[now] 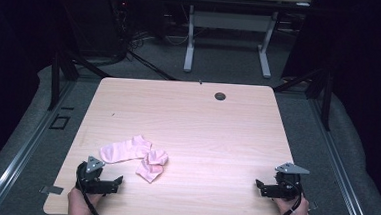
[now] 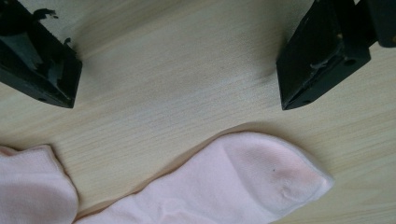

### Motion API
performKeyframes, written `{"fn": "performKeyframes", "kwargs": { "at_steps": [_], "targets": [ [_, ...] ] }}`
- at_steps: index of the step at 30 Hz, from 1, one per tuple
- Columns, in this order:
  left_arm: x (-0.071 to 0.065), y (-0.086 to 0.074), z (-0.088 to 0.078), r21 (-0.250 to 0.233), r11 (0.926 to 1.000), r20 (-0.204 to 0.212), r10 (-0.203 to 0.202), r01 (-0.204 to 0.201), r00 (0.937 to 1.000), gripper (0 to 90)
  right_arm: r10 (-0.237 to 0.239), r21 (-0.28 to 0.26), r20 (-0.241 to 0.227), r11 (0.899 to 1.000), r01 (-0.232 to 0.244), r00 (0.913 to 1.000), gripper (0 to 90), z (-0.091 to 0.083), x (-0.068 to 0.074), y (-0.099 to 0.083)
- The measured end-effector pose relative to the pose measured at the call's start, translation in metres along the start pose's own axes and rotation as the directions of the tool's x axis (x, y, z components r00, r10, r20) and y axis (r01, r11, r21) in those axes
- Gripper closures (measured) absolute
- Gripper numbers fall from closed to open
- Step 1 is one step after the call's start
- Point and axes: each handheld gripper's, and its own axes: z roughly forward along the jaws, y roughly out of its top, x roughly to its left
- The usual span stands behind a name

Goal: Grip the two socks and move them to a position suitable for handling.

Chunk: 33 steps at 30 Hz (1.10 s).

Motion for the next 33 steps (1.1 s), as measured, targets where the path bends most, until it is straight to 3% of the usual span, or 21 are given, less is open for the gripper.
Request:
{"fn": "performKeyframes", "kwargs": {
  "at_steps": [13,20,27,31,33],
  "targets": [
    [0.0,0.0,0.0,0.001,1.0,-0.002,-0.001,0.001,1.0,0.0,0.001,0.002,0.005,1.0,-0.001,1.0,0.6,0.0,-0.001,0.0],
    [0.001,0.006,-0.002,0.031,0.9993,0.03,-0.023,0.022,0.9993,0.0,0.006,-0.002,0.011,1.0,-0.006,0.9999,0.6,0.0,-0.001,-0.001],
    [-0.012,0.028,-0.015,0.005,1.0,0.069,-0.003,0.003,0.9976,0.0,0.008,-0.002,0.011,1.0,-0.008,0.9999,0.6,0.0,-0.001,-0.001],
    [-0.027,0.048,-0.017,0.002,0.9992,0.116,0.039,-0.039,0.9925,0.1,0.011,-0.004,0.011,1.0,-0.011,0.9999,0.6,0.0,-0.001,-0.001],
    [-0.038,0.062,-0.013,0.011,0.9975,0.151,0.067,-0.069,0.9863,0.2,0.012,-0.005,0.012,1.0,-0.012,0.9999,0.6,0.0,-0.001,-0.001]
  ]
}}
